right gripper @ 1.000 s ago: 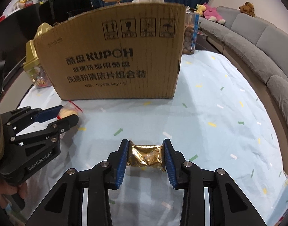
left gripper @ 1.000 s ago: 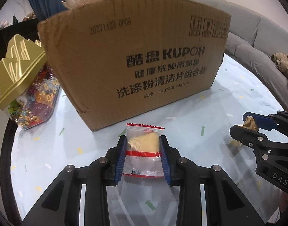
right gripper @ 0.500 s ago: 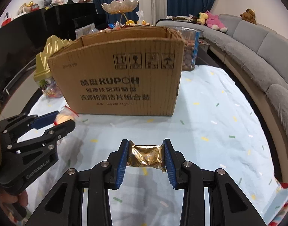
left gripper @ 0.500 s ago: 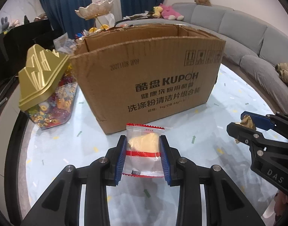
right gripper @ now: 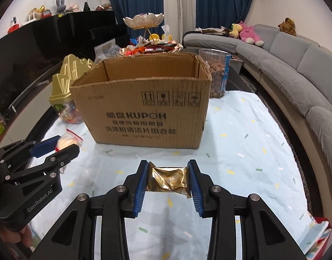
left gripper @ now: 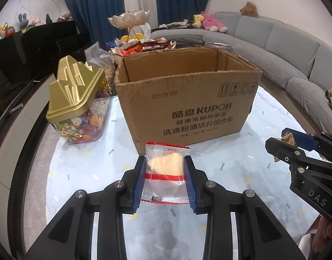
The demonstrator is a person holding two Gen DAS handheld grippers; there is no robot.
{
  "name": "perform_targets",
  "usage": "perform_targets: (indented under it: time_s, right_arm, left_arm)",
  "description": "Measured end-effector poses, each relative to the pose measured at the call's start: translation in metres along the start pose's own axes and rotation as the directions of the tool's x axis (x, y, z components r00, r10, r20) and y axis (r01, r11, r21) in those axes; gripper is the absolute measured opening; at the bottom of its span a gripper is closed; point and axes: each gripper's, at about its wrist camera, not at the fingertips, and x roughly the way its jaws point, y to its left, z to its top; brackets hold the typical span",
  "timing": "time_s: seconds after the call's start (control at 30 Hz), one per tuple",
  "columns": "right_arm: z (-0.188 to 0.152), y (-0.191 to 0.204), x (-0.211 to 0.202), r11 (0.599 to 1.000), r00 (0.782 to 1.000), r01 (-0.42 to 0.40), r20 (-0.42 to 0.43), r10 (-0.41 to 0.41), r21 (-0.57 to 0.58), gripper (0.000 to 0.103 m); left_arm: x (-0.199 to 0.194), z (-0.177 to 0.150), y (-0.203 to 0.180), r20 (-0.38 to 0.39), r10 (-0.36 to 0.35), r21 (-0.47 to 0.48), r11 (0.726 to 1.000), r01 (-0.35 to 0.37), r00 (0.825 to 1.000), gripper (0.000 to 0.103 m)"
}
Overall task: Organize snacks
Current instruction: 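Lift and carry pastry bag and gold candy in both tools over box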
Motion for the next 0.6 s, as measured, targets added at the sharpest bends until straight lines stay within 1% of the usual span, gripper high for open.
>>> perform_targets:
  time_s: [0.27,0.6]
  right_arm:
    - [0.016,-0.002,-0.016,1.000,0.999,-0.009,0.032,0.009,0.003,0.038]
    - [0.044,0.000,-0.032,1.000,0.996,-0.019,0.085,0.019,-0.006,0.038]
  left_arm:
    - [-0.016,0.012,0.004,0.022,0.035,-0.046,0.998,-0.034,0.999,0.034]
    - [-0.040,0.042,0.002,0.074,0.051,-0.067,0.997,-0.046,0.996,0.034]
